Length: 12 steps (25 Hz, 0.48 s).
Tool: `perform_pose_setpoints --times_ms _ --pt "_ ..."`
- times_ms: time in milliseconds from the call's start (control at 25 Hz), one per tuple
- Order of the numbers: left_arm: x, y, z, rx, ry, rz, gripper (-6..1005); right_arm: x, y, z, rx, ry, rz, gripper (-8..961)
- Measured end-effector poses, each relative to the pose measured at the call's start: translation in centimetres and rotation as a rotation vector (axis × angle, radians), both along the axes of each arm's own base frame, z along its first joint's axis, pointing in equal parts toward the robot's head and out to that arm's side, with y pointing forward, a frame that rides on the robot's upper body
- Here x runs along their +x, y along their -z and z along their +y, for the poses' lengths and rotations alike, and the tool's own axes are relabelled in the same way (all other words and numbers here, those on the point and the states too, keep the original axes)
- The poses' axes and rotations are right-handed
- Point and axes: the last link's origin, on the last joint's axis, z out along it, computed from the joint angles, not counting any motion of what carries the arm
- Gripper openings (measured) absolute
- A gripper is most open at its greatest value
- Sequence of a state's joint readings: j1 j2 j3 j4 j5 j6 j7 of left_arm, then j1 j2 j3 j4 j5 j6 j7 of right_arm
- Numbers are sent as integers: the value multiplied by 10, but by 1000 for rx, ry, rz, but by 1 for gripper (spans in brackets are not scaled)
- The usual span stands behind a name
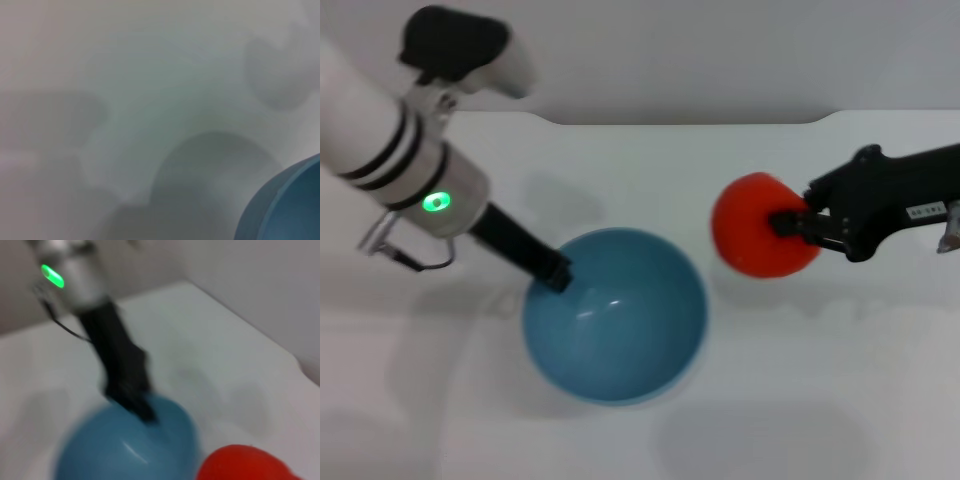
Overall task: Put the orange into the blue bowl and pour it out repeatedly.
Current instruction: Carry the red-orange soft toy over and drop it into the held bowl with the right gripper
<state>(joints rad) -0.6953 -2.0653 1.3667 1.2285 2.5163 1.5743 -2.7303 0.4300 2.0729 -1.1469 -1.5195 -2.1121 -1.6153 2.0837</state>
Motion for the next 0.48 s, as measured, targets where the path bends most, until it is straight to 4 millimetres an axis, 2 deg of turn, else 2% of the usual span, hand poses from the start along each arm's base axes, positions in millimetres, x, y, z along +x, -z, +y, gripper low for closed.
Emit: perform_pose_setpoints --times_ms 120,280,480 --pt "21 12 3 -15 50 21 -1 -17 2 -4 -39 -65 29 65" --pt "39 26 4 -31 94 44 -1 -34 20 -11 -113 -145 -3 44" --pt "53 35 1 -54 119 6 -2 -45 44 -14 -185 -207 -37 32"
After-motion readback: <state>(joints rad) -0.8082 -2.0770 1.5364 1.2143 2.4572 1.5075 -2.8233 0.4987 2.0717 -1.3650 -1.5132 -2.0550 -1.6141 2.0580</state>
